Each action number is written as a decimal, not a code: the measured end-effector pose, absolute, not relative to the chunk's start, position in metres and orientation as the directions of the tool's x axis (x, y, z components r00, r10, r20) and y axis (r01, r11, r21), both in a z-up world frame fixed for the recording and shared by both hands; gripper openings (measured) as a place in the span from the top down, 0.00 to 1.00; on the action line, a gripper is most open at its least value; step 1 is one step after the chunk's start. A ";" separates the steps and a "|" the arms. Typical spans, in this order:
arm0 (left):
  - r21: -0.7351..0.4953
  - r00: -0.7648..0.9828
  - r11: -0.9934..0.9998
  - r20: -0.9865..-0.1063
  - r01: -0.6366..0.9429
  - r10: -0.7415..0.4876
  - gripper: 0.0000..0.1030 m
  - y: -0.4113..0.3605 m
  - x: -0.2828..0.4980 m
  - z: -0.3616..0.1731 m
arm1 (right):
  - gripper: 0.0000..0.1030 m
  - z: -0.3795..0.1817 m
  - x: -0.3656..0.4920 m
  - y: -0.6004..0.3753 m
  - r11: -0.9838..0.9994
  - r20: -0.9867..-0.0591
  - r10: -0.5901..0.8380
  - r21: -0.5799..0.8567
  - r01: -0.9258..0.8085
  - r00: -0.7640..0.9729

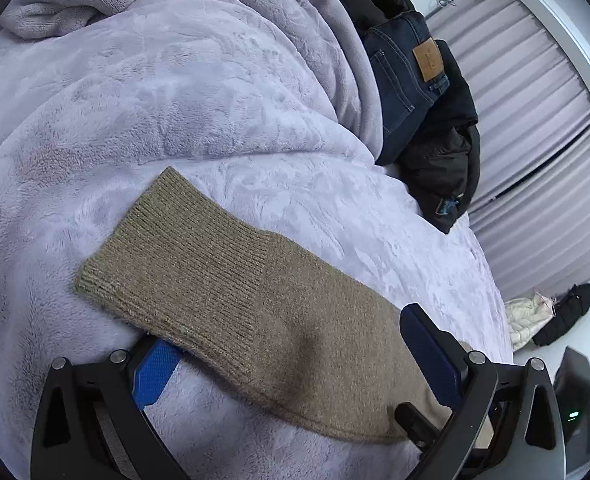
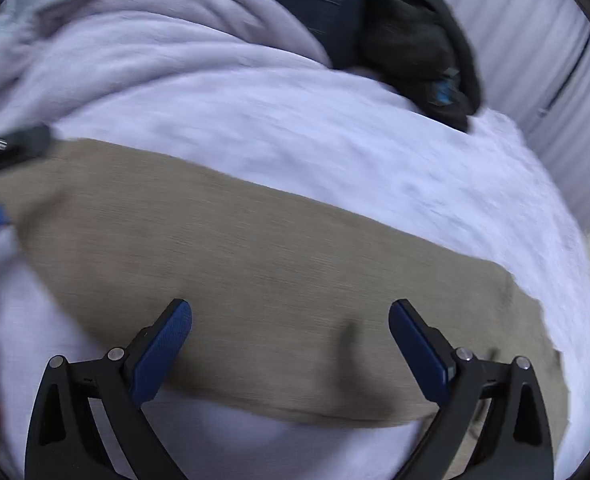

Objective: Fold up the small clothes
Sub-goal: 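Grasp the other sleeve cuff with the left gripper and lift it, then fold the held sleeve across the sweater body with the left gripper, release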

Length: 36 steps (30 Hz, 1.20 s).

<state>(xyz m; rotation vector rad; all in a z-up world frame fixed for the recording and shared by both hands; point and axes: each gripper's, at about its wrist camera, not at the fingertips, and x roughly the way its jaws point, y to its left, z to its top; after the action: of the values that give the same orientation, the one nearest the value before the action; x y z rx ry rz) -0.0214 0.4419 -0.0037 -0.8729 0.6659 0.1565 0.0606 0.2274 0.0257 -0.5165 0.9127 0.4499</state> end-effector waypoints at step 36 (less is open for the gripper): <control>-0.562 0.781 0.716 -0.623 -0.413 -0.038 0.95 0.437 -0.012 0.025 | 0.03 0.058 0.042 0.221 0.824 -0.812 0.184 -0.180 -0.537 0.554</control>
<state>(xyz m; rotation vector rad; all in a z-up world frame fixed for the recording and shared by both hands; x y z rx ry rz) -0.0123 0.4374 0.0250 -0.7542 0.6536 0.2247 0.0419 0.2214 0.0584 -0.4390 0.8876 0.4426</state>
